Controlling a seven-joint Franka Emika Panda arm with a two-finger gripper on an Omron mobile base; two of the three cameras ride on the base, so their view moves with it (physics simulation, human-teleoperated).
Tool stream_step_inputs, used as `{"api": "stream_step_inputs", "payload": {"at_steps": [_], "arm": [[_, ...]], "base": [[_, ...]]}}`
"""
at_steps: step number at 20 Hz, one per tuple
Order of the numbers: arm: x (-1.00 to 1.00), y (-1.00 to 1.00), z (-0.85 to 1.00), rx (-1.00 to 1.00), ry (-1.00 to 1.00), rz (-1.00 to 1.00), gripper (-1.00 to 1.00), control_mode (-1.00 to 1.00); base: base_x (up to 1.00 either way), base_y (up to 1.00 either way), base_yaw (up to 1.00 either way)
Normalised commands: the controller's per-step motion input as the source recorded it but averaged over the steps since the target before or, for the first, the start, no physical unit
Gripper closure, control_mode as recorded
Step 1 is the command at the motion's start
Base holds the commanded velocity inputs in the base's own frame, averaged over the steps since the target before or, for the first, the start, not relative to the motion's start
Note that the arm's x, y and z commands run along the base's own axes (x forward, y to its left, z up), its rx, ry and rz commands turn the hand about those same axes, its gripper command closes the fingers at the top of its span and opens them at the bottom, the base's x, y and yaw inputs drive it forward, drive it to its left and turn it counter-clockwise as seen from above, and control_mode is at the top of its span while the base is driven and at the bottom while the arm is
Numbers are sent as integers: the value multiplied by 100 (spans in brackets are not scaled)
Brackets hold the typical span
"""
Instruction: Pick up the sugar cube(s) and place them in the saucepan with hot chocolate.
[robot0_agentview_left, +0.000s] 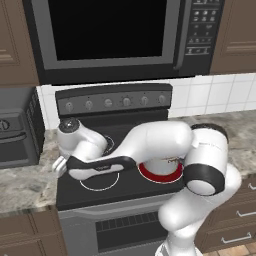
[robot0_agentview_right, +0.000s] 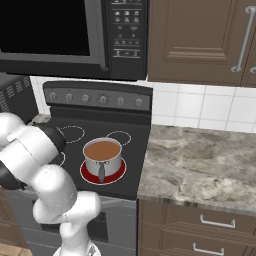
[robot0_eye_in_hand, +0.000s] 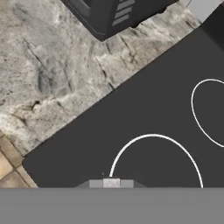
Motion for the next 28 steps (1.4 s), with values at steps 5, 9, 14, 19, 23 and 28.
{"api": "stream_step_inputs", "payload": {"at_steps": [5, 9, 14, 19, 23, 28], "arm": [[0, -64, 49, 2, 0, 0, 100, -100], [0, -75, 43, 3, 0, -3, 100, -100], [0, -91, 13, 3, 0, -15, 100, -100], [-1, -99, 0, 4, 2, -24, 100, -100], [-2, -94, 12, 4, 6, -25, 100, -100], [0, -81, 35, 5, 12, -25, 100, -100]], "base": [[0, 0, 0], [0, 0, 0], [0, 0, 0], [0, 0, 0], [0, 0, 0], [0, 0, 0]]}}
